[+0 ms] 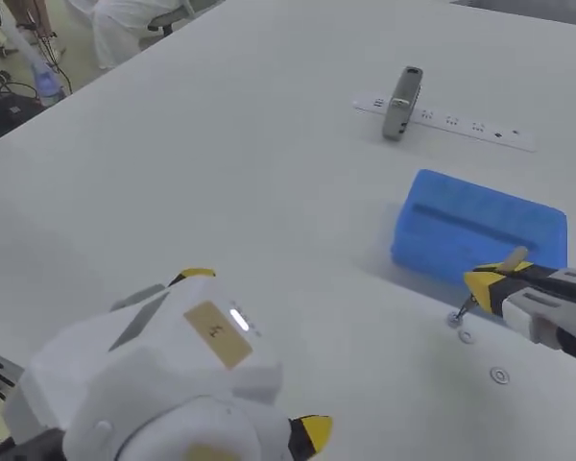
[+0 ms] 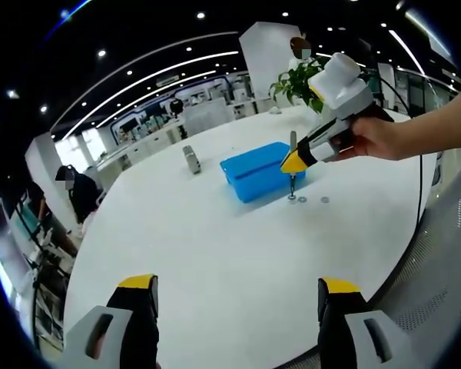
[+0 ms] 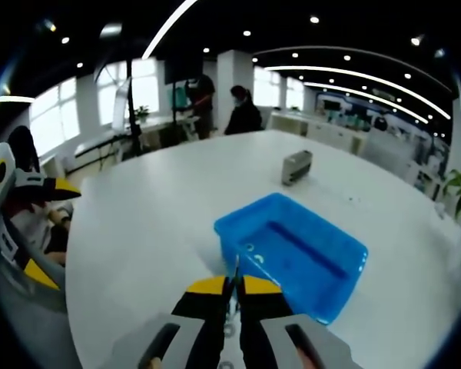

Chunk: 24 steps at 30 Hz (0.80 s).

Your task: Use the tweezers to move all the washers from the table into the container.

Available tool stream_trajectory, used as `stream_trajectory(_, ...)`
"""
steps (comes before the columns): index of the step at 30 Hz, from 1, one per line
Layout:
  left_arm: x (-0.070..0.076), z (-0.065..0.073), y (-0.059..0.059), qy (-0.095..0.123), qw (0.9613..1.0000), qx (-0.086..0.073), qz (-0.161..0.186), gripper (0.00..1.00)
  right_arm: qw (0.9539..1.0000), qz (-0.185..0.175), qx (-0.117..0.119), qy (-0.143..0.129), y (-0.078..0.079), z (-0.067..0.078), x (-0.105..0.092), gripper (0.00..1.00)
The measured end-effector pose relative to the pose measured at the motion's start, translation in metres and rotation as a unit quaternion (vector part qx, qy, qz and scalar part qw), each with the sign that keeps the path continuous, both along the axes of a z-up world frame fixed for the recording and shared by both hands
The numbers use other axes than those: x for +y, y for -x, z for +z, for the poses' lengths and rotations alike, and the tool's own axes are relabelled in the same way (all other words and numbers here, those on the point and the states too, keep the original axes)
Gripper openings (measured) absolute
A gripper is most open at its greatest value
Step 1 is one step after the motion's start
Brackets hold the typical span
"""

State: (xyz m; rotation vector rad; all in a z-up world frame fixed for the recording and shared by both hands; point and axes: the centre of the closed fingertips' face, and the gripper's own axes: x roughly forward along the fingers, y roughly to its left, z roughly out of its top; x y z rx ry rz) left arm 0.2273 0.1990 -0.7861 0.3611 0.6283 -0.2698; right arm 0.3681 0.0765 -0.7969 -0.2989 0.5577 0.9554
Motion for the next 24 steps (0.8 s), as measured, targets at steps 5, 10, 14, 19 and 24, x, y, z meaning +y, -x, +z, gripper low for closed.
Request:
stream_trajectory(5,0.0,-0.001,0.0,-0.001,1.0,0.001,-0.001,0.87,1.0,0.006,-0.008,-0.002,0.001,0.011,-0.001,0.01)
stream_trajectory(10,0.0,0.0,0.0,0.0,1.0,0.0,0.0,0.87,0.9996,-0.005,-0.003,-0.028,-0.004,0.025,0.001,0.01)
stream_trajectory(14,0.0,0.0,0.0,-0.001,1.0,0.001,0.0,0.87,0.9995,-0.01,-0.011,-0.029,-0.01,0.028,0.001,0.01)
stream_trajectory(19,0.0,-0.002,0.001,-0.006,1.0,0.003,-0.002,0.87,0.9991,-0.014,-0.019,-0.036,-0.017,0.035,0.001,0.01)
stream_trajectory(24,0.0,-0.002,0.001,-0.007,1.0,0.003,-0.001,0.87,0.9983,-0.016,-0.026,-0.05,-0.024,0.046,0.004,0.01)
